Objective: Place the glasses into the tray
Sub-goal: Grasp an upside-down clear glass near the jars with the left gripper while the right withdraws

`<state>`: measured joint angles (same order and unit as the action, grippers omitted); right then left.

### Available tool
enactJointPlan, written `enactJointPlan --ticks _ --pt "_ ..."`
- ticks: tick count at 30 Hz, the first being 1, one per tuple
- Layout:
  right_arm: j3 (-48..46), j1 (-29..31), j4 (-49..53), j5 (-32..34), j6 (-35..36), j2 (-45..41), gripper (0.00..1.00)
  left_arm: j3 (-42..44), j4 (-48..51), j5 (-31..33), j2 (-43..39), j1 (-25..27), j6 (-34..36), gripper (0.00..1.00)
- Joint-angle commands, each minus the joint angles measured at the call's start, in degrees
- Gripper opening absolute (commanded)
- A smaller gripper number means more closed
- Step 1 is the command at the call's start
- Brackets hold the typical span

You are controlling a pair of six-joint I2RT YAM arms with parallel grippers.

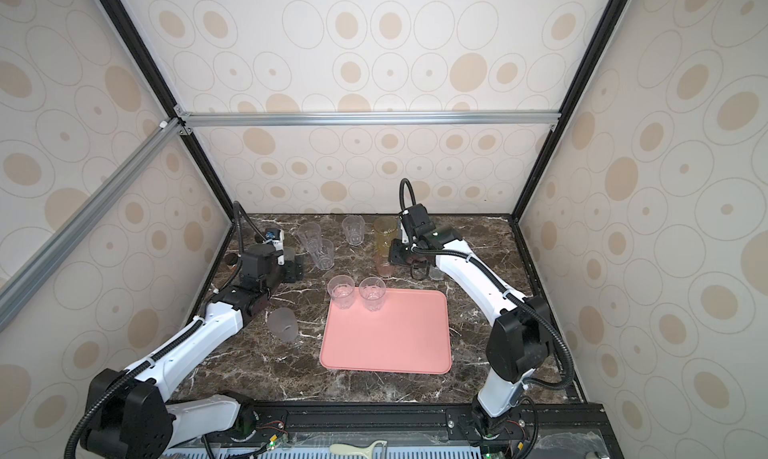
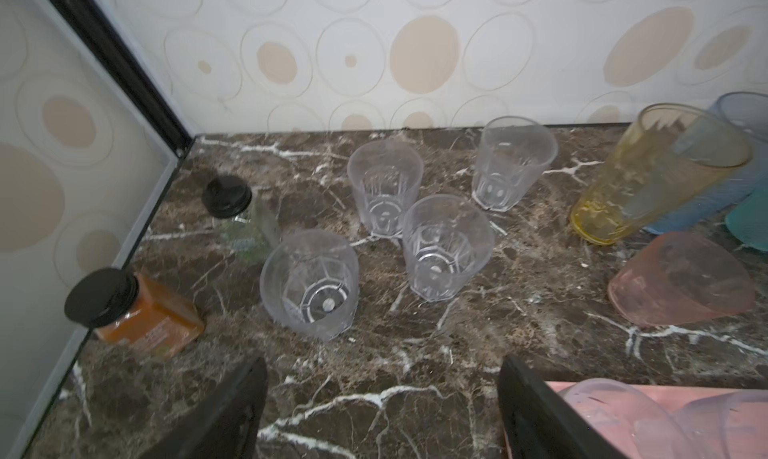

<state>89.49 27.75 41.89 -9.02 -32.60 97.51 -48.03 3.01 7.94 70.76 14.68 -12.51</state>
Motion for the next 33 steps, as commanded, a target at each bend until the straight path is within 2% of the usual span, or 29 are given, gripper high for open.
enactJointPlan --ticks 1,4,8,15,23,33 --pt "-0.7 0.0 -1.3 -1.8 -1.9 0.8 0.39 -2.2 5.2 -8.5 2.0 -5.1 -4.5 0.82" --pt "-1.5 0.0 -2.1 -2.4 -2.4 1.3 0.38 -3.5 4.9 -15.3 4.8 -9.8 -7.0 0.75" --pt "-2.4 0.1 -3.1 -2.9 -2.8 1.5 0.38 -6.3 4.2 -18.7 8.6 -12.5 -9.0 0.67" --pt "-3.4 0.4 -3.5 -1.8 -2.1 0.9 0.38 -9.3 3.6 -16.3 13.0 -17.7 -10.2 0.52" --pt "-3.3 1.7 -4.0 -1.3 -1.9 1.6 0.37 -14.1 4.5 -12.9 20.0 -18.1 -8.1 0.49" --pt "-3.4 3.0 -4.1 -0.9 -1.8 2.4 0.37 -18.3 4.1 -12.8 27.6 -18.4 -6.3 0.37"
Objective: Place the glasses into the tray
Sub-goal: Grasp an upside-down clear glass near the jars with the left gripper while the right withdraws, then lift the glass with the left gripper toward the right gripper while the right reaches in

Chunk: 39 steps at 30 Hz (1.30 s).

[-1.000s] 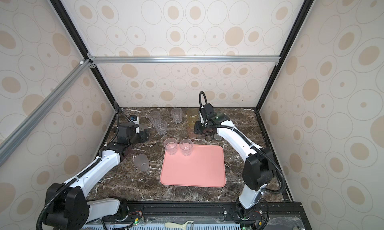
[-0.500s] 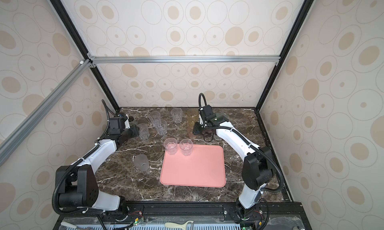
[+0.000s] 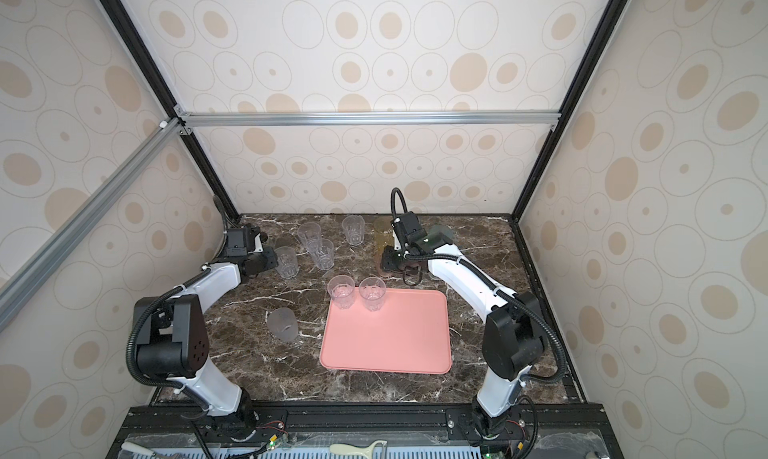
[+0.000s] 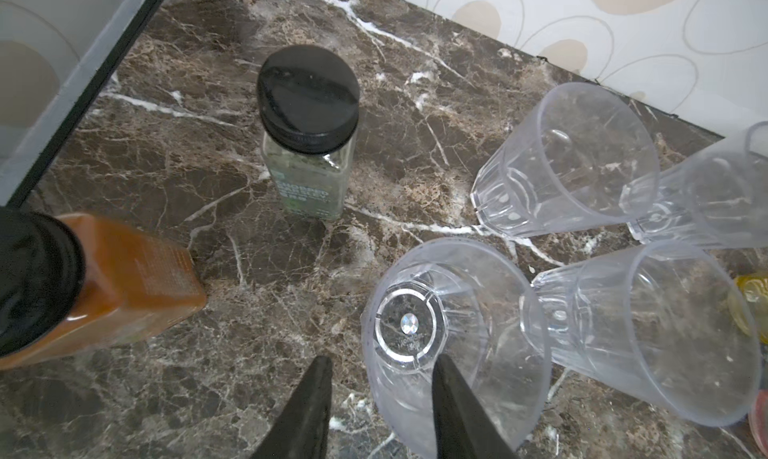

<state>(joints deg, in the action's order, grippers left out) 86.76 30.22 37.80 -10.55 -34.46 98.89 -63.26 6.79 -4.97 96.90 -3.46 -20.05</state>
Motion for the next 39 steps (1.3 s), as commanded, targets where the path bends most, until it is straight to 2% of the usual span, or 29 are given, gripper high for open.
enactJointPlan --ticks 1,12,15,18,24,27,32,39 --pt "-0.5 0.6 0.0 0.6 0.1 1.2 0.37 -3.6 0.4 0.3 2.3 -0.2 1.3 0.35" --pt "0.1 1.7 -0.1 1.0 -0.1 2.0 0.36 -5.7 0.2 -0.7 6.9 -0.3 1.1 0.21" --pt "0.3 1.9 0.0 1.0 -0.2 2.2 0.36 -5.5 1.1 -0.2 6.4 -0.3 1.3 0.12" --pt "0.7 2.1 -0.4 0.8 -0.5 2.3 0.35 -4.6 1.9 1.4 4.7 -0.2 2.0 0.02" --pt "5.6 4.4 0.7 1.4 -0.7 3.7 0.34 -3.3 4.0 1.3 -1.2 -0.2 2.3 0.0" --pt "8.5 7.2 1.1 4.3 -1.1 3.9 0.34 -2.7 5.0 2.0 -6.2 0.5 1.8 0.0" --pt "12.3 13.1 0.9 15.4 0.1 3.3 0.33 -1.8 4.9 7.5 -14.9 7.0 -0.3 0.0" --pt "16.6 21.9 -1.8 33.8 8.9 1.8 0.36 -0.1 2.5 16.3 -19.5 23.3 -8.3 0.0"
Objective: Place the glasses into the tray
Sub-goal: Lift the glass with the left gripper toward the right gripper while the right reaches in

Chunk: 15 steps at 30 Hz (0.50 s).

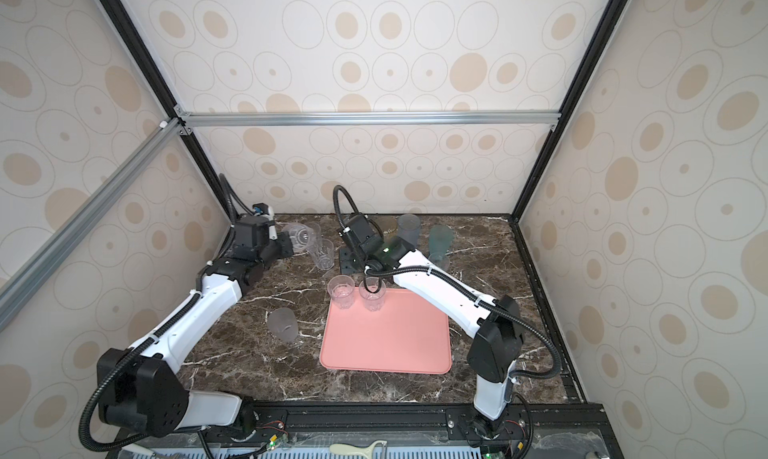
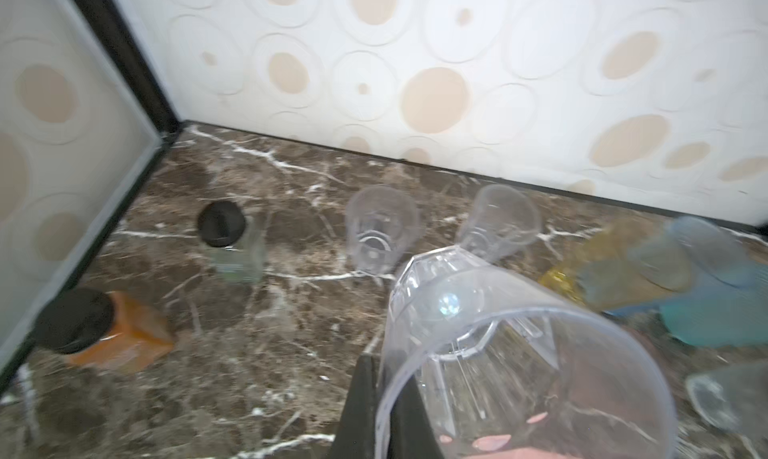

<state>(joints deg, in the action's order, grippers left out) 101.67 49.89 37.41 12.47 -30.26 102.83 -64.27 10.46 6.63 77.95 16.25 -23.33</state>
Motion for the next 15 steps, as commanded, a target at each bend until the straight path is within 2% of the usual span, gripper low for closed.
enactJointPlan --ticks 1,6,15 --pt "1.6 3.3 -2.5 13.0 6.0 -2.6 0.39 1.3 -1.8 5.1 -0.9 5.5 -6.1 0.0" --pt "3.5 4.5 -2.7 14.6 7.7 -1.4 0.45 1.6 -3.9 5.6 -1.2 11.6 -10.1 0.0" --pt "6.4 3.8 -2.2 18.9 9.5 2.6 0.38 1.5 -3.6 4.0 -2.1 15.7 -13.3 0.0"
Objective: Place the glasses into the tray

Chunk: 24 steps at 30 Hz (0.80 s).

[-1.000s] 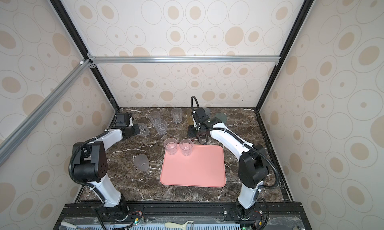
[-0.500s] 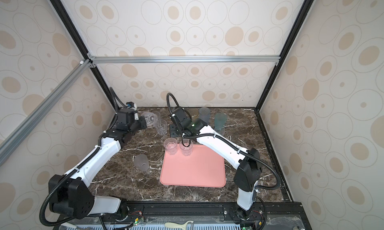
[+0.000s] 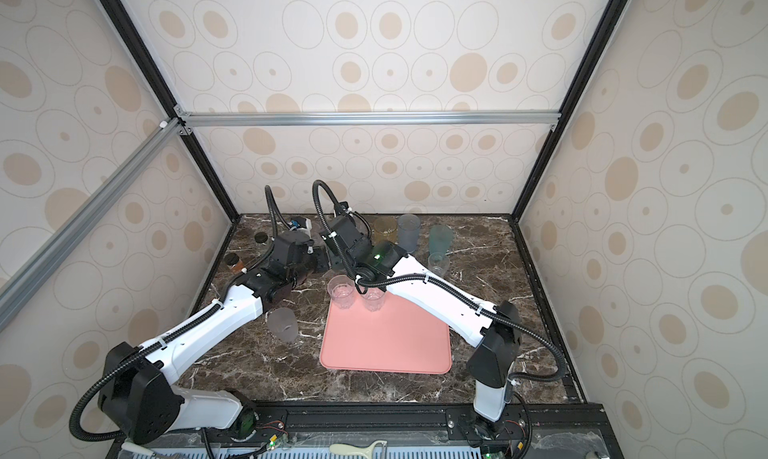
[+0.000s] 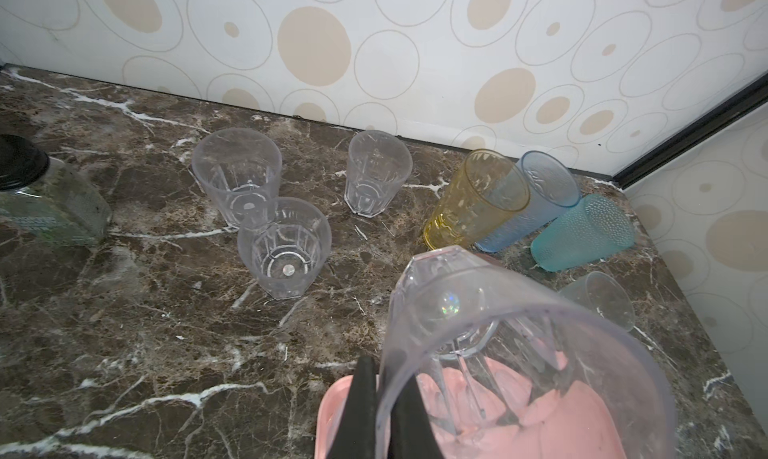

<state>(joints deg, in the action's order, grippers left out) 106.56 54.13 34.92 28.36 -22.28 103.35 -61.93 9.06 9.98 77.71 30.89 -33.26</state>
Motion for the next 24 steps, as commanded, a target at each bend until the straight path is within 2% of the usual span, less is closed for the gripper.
enactJointPlan --ticks 1,7,15,18,24 --pt "1.8 -0.7 0.2 3.1 1.9 2.5 0.37 -0.8 -2.4 0.6 -2.0 1.3 -3.8 0.0" --pt "3.2 -1.7 0.3 3.4 3.0 4.8 0.29 -1.4 -2.5 -0.3 -2.2 2.6 -4.9 0.0" --pt "2.6 -2.5 0.7 5.3 3.7 5.6 0.05 -2.7 -3.0 -3.9 -2.8 3.2 -6.0 0.04" --pt "1.3 -3.2 0.7 5.9 3.2 4.7 0.0 -2.9 -3.4 -5.5 -3.3 3.3 -6.3 0.1" --pt "-0.5 -4.3 0.6 5.4 2.5 3.2 0.0 -3.0 -4.5 -8.2 -4.4 3.4 -7.4 0.25"
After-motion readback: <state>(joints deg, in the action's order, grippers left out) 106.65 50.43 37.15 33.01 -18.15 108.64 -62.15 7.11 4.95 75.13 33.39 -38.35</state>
